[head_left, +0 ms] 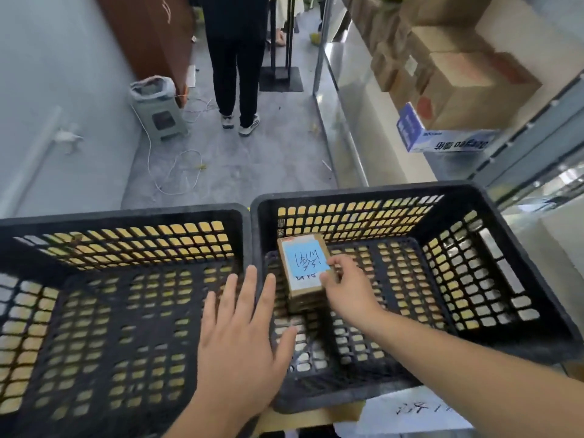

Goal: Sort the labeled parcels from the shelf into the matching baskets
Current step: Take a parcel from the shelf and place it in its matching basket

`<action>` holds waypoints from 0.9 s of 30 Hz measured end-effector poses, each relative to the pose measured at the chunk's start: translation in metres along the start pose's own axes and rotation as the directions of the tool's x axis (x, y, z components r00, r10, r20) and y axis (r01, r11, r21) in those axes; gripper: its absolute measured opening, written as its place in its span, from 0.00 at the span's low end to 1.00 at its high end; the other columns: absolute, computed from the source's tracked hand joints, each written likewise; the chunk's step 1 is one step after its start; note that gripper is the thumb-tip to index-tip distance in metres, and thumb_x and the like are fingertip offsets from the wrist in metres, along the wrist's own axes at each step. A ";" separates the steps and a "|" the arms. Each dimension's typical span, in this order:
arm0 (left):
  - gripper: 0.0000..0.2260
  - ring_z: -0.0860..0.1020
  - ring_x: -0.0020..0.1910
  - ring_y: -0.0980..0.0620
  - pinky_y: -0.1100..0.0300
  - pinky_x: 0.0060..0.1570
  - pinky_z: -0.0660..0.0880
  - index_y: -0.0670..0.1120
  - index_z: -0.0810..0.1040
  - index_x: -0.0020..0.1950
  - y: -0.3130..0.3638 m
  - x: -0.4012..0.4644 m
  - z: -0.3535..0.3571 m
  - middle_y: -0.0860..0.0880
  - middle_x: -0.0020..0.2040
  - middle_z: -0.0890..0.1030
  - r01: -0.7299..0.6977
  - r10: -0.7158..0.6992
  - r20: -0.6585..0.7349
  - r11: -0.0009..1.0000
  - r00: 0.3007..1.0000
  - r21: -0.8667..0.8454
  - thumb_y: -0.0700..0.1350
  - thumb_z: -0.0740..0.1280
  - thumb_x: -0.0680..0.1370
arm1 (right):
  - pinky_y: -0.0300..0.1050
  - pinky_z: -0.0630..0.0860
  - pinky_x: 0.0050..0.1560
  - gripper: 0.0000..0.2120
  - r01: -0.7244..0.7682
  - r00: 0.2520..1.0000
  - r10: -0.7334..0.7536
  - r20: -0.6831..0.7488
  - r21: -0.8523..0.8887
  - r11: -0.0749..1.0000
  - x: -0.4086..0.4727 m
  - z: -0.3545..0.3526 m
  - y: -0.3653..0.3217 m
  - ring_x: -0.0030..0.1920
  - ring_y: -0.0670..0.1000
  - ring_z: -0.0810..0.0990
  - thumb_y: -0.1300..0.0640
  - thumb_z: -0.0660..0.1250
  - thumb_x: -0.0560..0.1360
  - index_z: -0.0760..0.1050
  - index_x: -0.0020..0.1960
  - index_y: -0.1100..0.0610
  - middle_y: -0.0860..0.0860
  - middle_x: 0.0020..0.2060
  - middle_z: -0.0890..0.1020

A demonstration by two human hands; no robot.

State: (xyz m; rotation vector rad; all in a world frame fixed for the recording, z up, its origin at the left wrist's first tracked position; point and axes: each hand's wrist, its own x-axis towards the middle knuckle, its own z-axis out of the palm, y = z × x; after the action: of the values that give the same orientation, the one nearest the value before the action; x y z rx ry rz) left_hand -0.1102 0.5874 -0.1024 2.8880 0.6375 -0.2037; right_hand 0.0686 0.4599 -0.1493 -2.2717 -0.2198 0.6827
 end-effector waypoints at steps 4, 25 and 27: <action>0.37 0.55 0.81 0.45 0.40 0.76 0.56 0.53 0.56 0.82 0.001 0.005 0.002 0.49 0.82 0.54 0.010 -0.010 0.014 1.000 1.000 0.025 0.69 0.54 0.77 | 0.24 0.71 0.33 0.11 0.020 0.999 -0.019 0.033 -0.035 0.999 0.029 0.031 0.010 0.58 0.49 0.77 0.54 0.64 0.83 0.69 0.65 0.49 0.52 0.66 0.74; 0.36 0.58 0.80 0.46 0.40 0.74 0.57 0.49 0.64 0.80 0.008 0.009 -0.006 0.48 0.81 0.59 -0.033 0.031 0.010 0.990 0.999 0.136 0.68 0.55 0.77 | 0.54 0.74 0.68 0.31 0.228 0.927 -0.073 0.368 -0.396 0.890 0.035 -0.003 -0.003 0.70 0.58 0.72 0.40 0.60 0.82 0.55 0.81 0.45 0.54 0.73 0.66; 0.35 0.59 0.80 0.45 0.40 0.74 0.57 0.49 0.65 0.79 0.010 0.020 -0.013 0.47 0.80 0.61 -0.128 0.129 0.003 0.983 0.992 0.132 0.68 0.53 0.78 | 0.56 0.67 0.75 0.31 0.255 0.944 -0.131 0.303 -0.415 0.874 0.017 -0.029 -0.013 0.76 0.58 0.66 0.39 0.59 0.82 0.54 0.81 0.44 0.54 0.78 0.63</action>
State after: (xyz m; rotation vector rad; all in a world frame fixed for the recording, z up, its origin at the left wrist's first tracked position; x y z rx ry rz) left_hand -0.0866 0.5887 -0.0918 3.0442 0.4520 -0.2288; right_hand 0.0992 0.4574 -0.1299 -2.5341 -0.8033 0.9016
